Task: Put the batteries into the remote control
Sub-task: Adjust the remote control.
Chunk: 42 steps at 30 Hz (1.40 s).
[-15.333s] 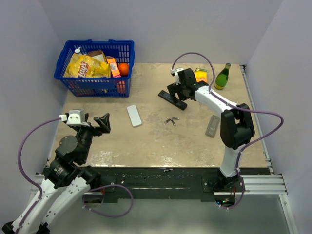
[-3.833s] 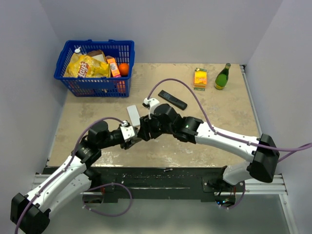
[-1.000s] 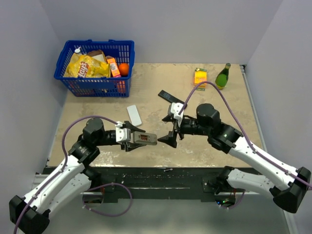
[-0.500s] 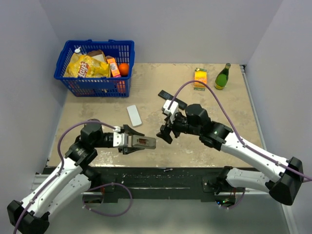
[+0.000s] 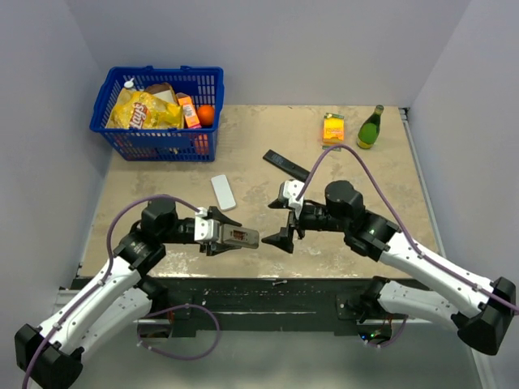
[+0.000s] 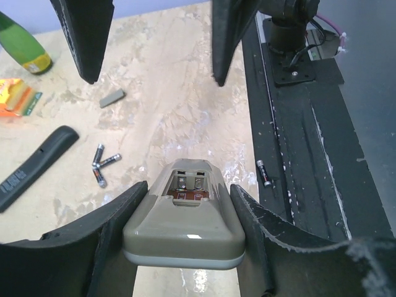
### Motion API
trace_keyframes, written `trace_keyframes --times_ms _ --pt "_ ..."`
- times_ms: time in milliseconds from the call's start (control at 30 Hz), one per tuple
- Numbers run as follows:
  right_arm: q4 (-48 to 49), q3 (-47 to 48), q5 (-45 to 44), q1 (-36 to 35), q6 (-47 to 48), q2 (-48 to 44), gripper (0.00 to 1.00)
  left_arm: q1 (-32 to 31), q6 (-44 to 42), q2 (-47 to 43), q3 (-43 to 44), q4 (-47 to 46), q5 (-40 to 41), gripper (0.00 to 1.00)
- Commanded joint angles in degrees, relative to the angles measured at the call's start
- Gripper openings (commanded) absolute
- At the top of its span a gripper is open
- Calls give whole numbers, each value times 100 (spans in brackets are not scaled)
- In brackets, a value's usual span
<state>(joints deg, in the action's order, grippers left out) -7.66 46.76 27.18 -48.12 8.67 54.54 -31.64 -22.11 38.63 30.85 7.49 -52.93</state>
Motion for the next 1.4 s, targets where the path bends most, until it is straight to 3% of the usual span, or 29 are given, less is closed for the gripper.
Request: trace_keyframes --times_ms 0,433,633,700,800,833,933,967,1000,1067,1100,1133,1200,1367 --pt "160 158 456 -267 477 248 98 -27 -22 48 307 -221 -104 0" --pt "493 378 -888 -1199 742 1084 97 -27 699 -14 220 -915 -148 0" --pt "889 263 -1267 -1314 645 1269 86 -18 848 -40 202 -1082 -201 0" --pt "837 272 -1311 -1332 663 1339 77 -27 883 -57 202 -1109 -201 0" --pt "801 272 -1294 -1332 636 1322 53 -18 954 -110 193 -1179 -157 0" --pt "801 272 -1294 -1332 619 1287 30 -18 989 -110 193 -1197 -122 0" --pt "845 246 -1303 -1341 514 1173 6 -18 1199 -137 149 -1346 115 0" --pt "889 237 -1355 -1349 426 1146 5 -9 1374 -154 141 -1477 316 6" --pt "1011 219 -1408 -1349 373 1059 4 -9 1550 -189 97 -1574 449 26" --pt "1143 167 -1557 -1358 154 988 0 -18 2128 -242 35 -1925 913 47" --pt "1353 114 -1775 -1358 66 927 0 -18 2375 -312 -35 -2048 1072 66" --pt "1485 70 -1969 -1367 -187 892 0 -18 2595 -373 -79 -2284 1257 74" --pt "1864 -26 -2399 -1384 -339 821 0 -18 3351 -575 -281 -2593 1810 88" --pt "2496 -176 -3244 -1533 -823 961 0 -18 4835 -901 -580 -3060 3005 95"
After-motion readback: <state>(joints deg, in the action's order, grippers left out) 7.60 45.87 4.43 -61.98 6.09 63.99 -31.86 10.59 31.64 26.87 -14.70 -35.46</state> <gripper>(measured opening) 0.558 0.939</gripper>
